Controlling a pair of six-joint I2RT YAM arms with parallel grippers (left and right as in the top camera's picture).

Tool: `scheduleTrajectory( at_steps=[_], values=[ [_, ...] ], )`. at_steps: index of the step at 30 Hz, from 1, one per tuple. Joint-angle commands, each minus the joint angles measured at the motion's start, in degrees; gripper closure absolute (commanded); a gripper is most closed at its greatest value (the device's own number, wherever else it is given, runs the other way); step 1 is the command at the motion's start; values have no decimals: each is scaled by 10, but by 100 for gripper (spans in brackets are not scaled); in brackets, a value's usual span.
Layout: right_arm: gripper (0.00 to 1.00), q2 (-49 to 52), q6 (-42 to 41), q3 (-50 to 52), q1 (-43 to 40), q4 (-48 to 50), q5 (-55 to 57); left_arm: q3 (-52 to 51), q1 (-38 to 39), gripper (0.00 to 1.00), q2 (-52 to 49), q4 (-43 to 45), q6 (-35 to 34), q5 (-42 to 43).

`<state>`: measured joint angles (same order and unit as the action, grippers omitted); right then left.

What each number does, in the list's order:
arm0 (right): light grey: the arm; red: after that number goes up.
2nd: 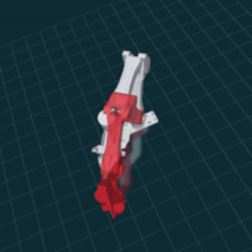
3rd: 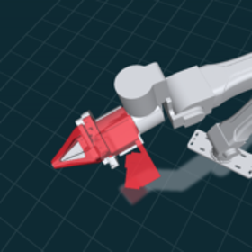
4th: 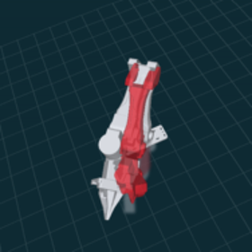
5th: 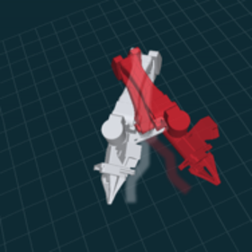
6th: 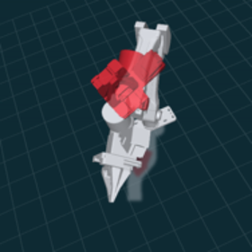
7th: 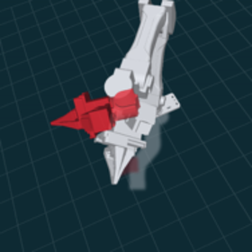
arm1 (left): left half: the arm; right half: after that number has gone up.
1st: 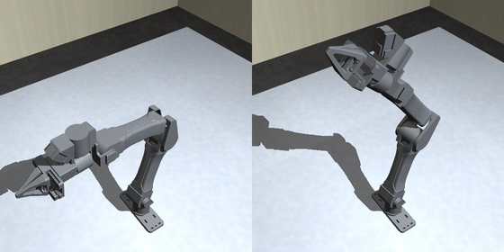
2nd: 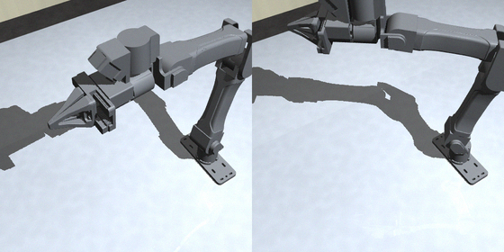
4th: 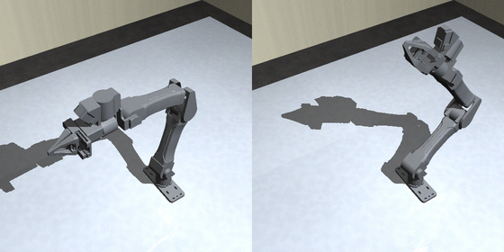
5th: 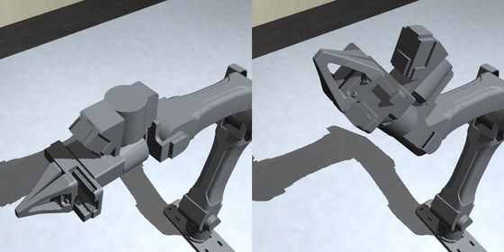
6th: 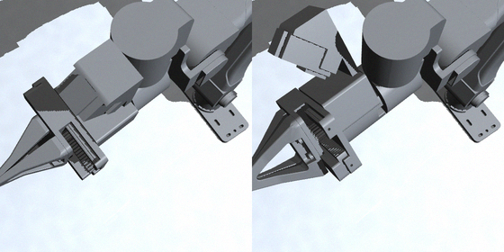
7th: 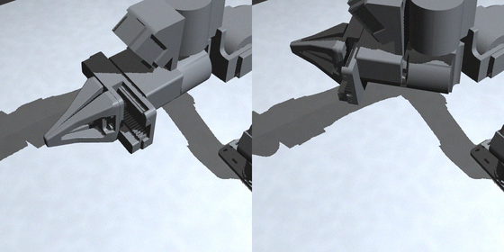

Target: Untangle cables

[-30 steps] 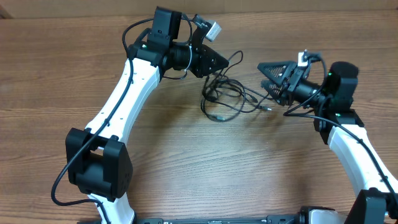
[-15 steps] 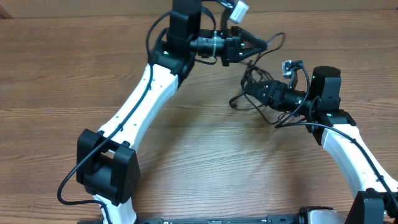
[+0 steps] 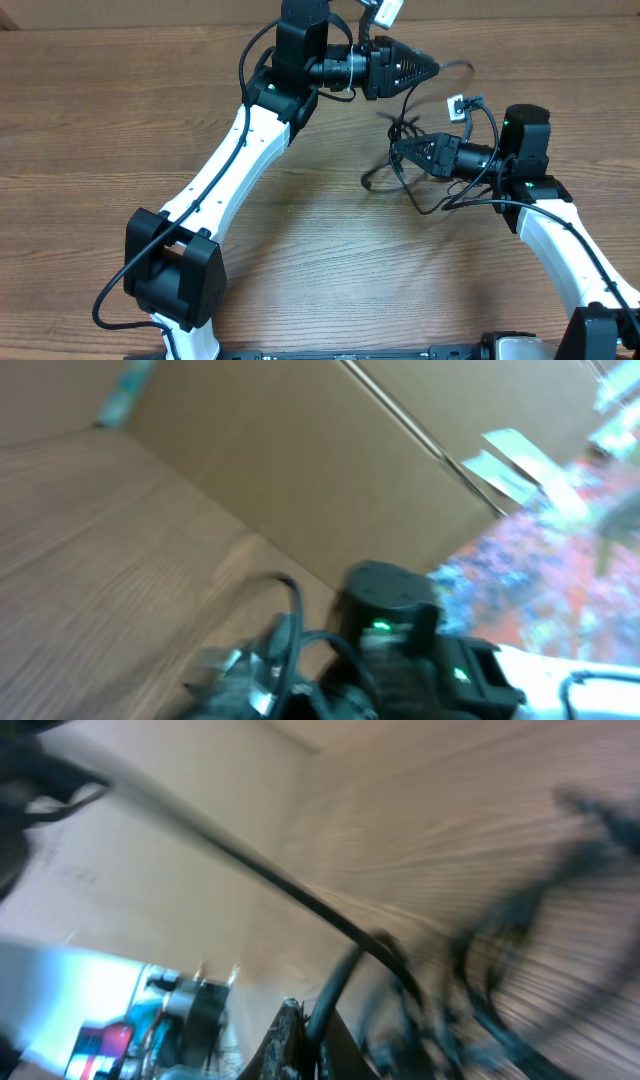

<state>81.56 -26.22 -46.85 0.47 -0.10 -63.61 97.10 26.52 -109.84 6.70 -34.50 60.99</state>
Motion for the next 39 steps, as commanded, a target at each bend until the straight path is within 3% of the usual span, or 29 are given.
scheduleTrajectory(
  at_steps=[1, 6, 10, 15, 23, 25, 26, 27, 29, 31, 32, 35, 39],
  values=[
    [96, -2, -48, -3, -3, 66, -120, 7, -4, 0, 5, -47, 38, -95],
    [96, -2, -148, -3, -60, 194, -198, 7, -15, 0, 5, -156, 69, -100],
    [96, -2, -156, -3, -120, 199, -234, 7, -25, 0, 6, -213, 87, -69],
    [96, -2, -156, -3, -168, 200, -263, 7, -12, 0, 6, -223, 112, 12],
    [96, -2, -158, -3, -170, 200, -263, 7, 22, 0, 6, -304, 217, -33],
    [96, -2, -158, -3, -170, 200, -263, 7, 34, 5, 6, -310, 244, -33],
    [96, -2, -158, -3, -170, 200, -263, 7, 42, 17, 6, -309, 254, -33],
    [96, -2, -158, -3, -170, 200, -263, 7, 45, 37, 6, -309, 257, -34],
    [96, -2, -160, -3, -170, 200, -263, 7, 51, 55, 5, -310, 257, -39],
    [96, -2, -162, -3, -170, 200, -263, 7, 55, 33, 5, -318, 257, -56],
    [96, -2, -171, -3, -170, 201, -263, 7, 58, 30, 5, -325, 257, -71],
    [96, -2, -175, -3, -170, 207, -263, 7, 64, 48, 5, -330, 257, -81],
    [96, -2, -175, -3, -169, 206, -263, 7, 72, 49, 5, -329, 256, -102]
  ],
)
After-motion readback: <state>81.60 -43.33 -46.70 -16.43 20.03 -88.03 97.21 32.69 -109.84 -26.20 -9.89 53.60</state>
